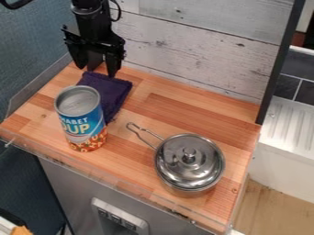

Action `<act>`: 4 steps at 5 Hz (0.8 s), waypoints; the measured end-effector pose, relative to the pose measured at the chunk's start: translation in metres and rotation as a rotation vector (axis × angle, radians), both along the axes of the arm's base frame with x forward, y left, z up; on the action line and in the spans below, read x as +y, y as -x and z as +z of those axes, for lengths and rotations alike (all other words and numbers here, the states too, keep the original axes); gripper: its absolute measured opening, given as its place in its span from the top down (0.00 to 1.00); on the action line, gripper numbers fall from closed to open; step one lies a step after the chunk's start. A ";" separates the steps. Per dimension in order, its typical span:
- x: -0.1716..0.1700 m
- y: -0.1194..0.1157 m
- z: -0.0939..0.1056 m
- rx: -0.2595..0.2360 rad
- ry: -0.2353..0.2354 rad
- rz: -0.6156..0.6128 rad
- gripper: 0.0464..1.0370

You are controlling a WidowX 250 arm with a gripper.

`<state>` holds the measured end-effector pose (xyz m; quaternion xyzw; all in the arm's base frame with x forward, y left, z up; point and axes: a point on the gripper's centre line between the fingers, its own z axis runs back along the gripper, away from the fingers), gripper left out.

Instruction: Took the silver pot lid to the purple cloth

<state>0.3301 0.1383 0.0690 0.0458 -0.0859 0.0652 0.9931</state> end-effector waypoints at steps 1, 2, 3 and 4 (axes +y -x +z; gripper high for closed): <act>-0.003 0.003 -0.011 0.030 0.020 0.004 0.04; -0.043 0.022 -0.011 0.040 0.054 -0.107 0.04; -0.097 0.040 0.010 -0.027 0.062 -0.257 0.04; -0.139 0.064 0.020 -0.073 0.090 -0.383 0.04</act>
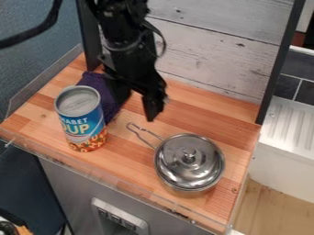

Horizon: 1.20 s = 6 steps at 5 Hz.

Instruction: Took the silver pot lid to the purple cloth

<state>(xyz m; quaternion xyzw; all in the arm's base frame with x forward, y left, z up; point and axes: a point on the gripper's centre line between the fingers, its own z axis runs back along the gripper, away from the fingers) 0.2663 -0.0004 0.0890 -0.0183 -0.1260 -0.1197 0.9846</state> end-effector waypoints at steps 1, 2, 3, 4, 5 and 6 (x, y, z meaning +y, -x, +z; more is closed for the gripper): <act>-0.040 0.018 -0.013 0.009 -0.001 -0.124 0.04; -0.053 0.013 -0.028 0.011 -0.011 -0.131 0.04; -0.059 0.001 -0.044 0.019 -0.021 -0.115 0.04; -0.060 -0.004 -0.054 0.041 -0.043 -0.120 0.04; -0.060 -0.004 -0.063 0.060 -0.054 -0.110 0.07; -0.061 -0.004 -0.062 0.063 -0.050 -0.126 0.34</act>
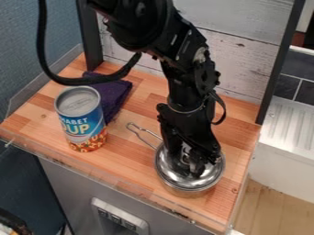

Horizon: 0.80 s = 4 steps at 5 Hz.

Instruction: Took the silver pot lid to the purple cloth

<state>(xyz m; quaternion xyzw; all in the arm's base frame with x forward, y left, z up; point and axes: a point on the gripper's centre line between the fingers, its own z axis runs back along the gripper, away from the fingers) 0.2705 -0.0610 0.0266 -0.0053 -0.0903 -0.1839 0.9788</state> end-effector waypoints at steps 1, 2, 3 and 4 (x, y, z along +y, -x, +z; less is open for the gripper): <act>-0.001 0.001 0.001 0.009 -0.003 -0.018 0.64; -0.003 -0.002 0.006 0.017 0.008 -0.020 0.77; 0.001 -0.024 0.037 -0.048 0.068 0.028 0.77; 0.021 -0.050 0.074 -0.125 0.121 0.117 0.77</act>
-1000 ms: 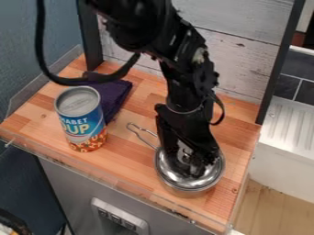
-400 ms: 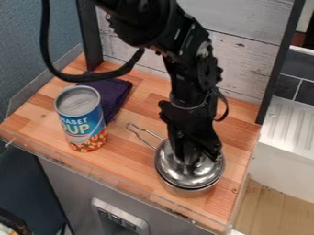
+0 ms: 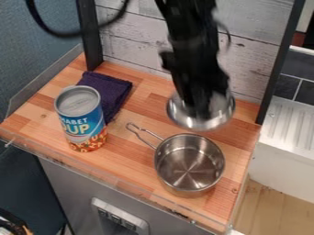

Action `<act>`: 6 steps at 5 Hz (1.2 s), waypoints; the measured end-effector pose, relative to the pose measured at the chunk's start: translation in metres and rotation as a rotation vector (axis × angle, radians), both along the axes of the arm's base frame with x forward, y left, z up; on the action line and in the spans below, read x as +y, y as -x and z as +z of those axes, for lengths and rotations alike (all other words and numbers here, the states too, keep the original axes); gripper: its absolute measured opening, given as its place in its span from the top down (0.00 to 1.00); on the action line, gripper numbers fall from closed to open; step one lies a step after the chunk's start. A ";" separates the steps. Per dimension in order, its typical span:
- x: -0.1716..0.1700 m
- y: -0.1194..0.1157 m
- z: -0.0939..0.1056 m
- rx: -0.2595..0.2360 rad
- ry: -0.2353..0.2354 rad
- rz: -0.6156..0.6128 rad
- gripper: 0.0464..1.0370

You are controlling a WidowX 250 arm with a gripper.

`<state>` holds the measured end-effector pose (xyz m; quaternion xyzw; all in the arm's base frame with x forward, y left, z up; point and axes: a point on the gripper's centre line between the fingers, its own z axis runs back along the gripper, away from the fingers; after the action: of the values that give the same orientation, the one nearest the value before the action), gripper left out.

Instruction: Took the silver pot lid to the purple cloth

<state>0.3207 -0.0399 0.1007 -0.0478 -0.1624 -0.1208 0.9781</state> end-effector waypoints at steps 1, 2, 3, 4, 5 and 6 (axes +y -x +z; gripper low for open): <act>0.043 -0.022 0.017 -0.037 -0.013 0.127 0.77; 0.093 -0.035 -0.002 0.004 -0.056 0.263 0.77; 0.143 -0.039 -0.024 0.040 -0.125 0.383 0.77; 0.167 -0.037 -0.035 0.059 -0.161 0.430 0.77; 0.181 -0.033 -0.041 0.073 -0.188 0.460 0.77; 0.191 -0.027 -0.047 0.095 -0.211 0.483 0.77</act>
<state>0.3476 0.1516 0.0540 0.0888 -0.1097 0.1025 0.9847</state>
